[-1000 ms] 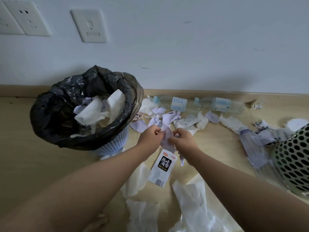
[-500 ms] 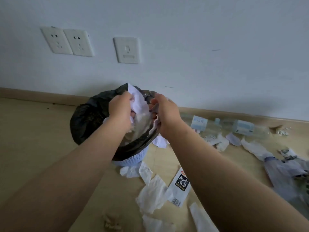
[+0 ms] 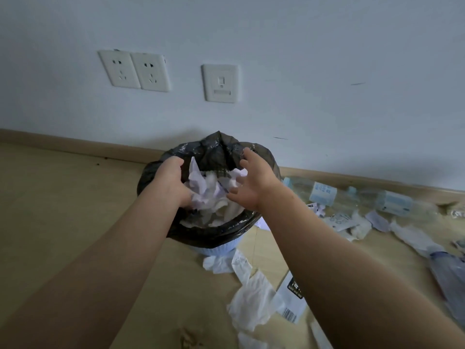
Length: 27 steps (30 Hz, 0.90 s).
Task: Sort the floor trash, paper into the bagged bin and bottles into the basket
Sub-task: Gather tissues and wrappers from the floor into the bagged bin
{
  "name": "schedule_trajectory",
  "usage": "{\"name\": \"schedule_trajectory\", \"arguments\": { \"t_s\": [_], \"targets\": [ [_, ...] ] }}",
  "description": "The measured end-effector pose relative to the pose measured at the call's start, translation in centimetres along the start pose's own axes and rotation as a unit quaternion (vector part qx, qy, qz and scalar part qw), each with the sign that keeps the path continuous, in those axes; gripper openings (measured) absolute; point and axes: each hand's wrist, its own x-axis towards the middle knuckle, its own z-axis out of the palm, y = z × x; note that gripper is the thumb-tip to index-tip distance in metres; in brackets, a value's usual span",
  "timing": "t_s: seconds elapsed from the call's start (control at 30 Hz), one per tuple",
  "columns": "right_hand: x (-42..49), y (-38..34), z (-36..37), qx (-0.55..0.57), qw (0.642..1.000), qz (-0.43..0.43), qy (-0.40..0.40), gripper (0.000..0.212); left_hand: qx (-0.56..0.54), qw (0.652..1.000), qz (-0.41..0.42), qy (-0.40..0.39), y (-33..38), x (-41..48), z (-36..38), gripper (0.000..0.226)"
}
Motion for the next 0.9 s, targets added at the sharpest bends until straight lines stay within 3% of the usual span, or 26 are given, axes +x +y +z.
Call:
{"name": "schedule_trajectory", "arguments": {
  "t_s": [0.1, 0.3, 0.4, 0.5, 0.67, 0.77, 0.9],
  "targets": [
    [0.2, -0.5, -0.6, -0.003, 1.000, -0.010, -0.001, 0.050, 0.045, 0.999, 0.008, -0.007, 0.5, -0.2, 0.3, 0.054],
    [0.1, -1.3, -2.4, -0.041, 0.995, -0.075, 0.044, 0.032, 0.076, 0.990, 0.049, -0.108, -0.2, -1.8, 2.4, 0.055],
    [-0.1, -1.9, -4.1, -0.030, 0.988, -0.098, 0.112, 0.023, 0.056, 0.978, 0.075, -0.186, -1.4, -2.9, 3.9, 0.037],
    [-0.2, -2.3, -6.8, -0.017, 0.977, -0.117, 0.176, 0.016, 0.082, 0.970, 0.092, -0.210, -3.8, -3.8, 5.8, 0.014],
    [0.7, -1.4, -12.4, -0.021, 0.955, -0.114, 0.273, 0.017, 0.228, 0.924, 0.145, -0.271, -11.1, -4.3, 10.1, 0.014],
    [1.9, 0.1, -16.6, -0.036, 0.944, -0.108, 0.310, 0.020, 0.282, 0.910, 0.143, -0.268, -15.3, -2.5, 11.6, 0.016],
    [2.7, 1.8, -21.8, -0.096, 0.918, -0.098, 0.373, 0.017, 0.386, 0.889, 0.144, -0.202, -19.2, 1.0, 10.8, 0.018]
  ]
}}
